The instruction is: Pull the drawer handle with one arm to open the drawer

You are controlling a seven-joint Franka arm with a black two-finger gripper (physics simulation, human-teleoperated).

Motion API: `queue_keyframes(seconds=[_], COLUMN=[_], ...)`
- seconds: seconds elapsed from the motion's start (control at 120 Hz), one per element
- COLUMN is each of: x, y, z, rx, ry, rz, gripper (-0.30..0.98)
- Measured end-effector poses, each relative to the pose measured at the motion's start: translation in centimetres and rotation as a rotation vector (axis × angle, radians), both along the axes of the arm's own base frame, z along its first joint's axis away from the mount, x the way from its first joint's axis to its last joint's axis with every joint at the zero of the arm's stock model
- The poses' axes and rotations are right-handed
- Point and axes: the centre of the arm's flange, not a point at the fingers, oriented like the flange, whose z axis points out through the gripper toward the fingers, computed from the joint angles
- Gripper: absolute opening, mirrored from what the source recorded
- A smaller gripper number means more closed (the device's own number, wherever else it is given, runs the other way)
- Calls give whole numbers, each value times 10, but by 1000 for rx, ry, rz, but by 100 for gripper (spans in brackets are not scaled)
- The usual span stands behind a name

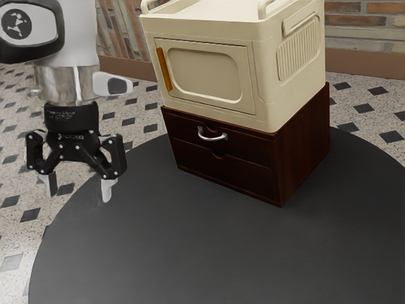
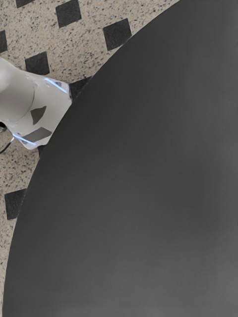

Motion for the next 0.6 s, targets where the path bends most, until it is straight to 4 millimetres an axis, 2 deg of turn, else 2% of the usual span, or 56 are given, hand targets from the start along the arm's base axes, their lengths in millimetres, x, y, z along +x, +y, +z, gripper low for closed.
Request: queue_keyframes(seconds=[0.1,0.2,0.242,0.283,0.333,0.375,0.467,0.542,0.6], x=[16,23,27,33,52,79,129,158,170], y=[-2,-5,0,15,32,42,57,53,47], z=[8,18,25,27,22,18,-9,-19,-21], rx=[38,60,70,81,89,89,88,78,71], ry=[-133,-224,-259,-281,-292,-310,-330,-367,-390], rz=[145,267,326,402,484,535,629,673,701], gripper=[69,69,69,69,69,69,69,69,69])
